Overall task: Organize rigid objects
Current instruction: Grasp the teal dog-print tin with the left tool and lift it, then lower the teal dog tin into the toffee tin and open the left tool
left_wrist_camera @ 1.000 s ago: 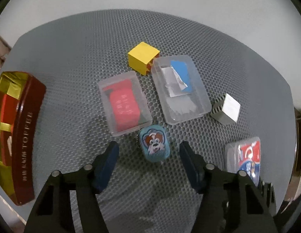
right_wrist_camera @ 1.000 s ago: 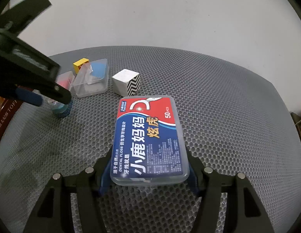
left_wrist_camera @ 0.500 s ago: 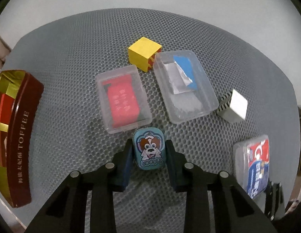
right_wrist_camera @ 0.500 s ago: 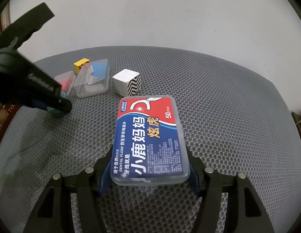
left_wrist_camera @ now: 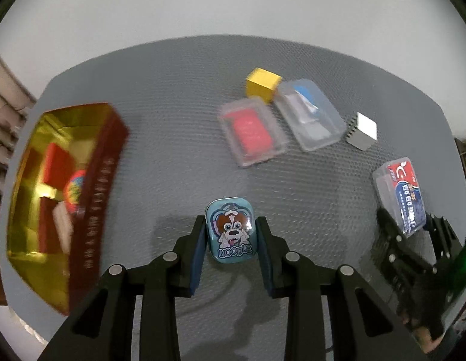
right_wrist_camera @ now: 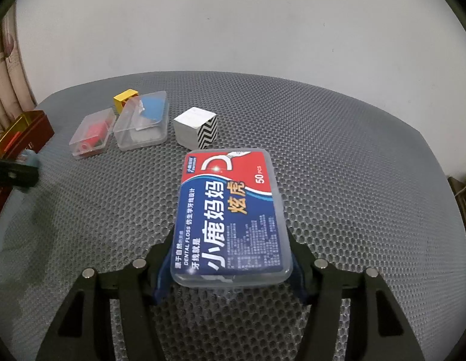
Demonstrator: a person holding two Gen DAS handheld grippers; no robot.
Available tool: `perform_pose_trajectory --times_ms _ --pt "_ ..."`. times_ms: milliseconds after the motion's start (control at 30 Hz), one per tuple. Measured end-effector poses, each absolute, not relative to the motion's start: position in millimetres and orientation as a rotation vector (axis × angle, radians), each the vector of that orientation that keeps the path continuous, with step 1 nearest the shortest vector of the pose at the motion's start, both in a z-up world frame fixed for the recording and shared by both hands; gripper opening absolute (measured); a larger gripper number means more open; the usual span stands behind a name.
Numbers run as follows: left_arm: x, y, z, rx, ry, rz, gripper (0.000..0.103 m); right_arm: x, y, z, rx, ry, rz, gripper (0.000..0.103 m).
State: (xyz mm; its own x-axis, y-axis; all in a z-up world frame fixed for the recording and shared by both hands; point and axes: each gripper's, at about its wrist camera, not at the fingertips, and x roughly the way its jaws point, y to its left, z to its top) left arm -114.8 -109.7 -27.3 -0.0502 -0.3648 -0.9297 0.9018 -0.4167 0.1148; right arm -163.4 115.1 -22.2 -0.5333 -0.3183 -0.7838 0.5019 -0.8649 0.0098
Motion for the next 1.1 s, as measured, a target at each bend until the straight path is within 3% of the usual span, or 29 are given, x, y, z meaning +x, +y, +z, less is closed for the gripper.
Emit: perform_pose_trajectory --times_ms 333,500,633,1100 --pt "-52.6 -105.3 37.1 1.104 0.587 -1.623 0.029 -159.2 109.1 -23.1 1.158 0.299 -2.384 0.062" --pt "-1.6 -145.8 59.5 1.048 0.532 -1.549 0.029 -158.4 108.7 -22.8 1.159 0.298 -2.386 0.062" --pt "35.2 -171.7 59.6 1.096 0.443 -1.525 0.029 -158.9 109.5 -22.8 1.159 0.297 -2.387 0.062" --pt "92.8 -218.7 2.4 1.196 0.501 -1.405 0.029 -158.6 109.5 -23.2 1.162 0.295 -2.391 0.062"
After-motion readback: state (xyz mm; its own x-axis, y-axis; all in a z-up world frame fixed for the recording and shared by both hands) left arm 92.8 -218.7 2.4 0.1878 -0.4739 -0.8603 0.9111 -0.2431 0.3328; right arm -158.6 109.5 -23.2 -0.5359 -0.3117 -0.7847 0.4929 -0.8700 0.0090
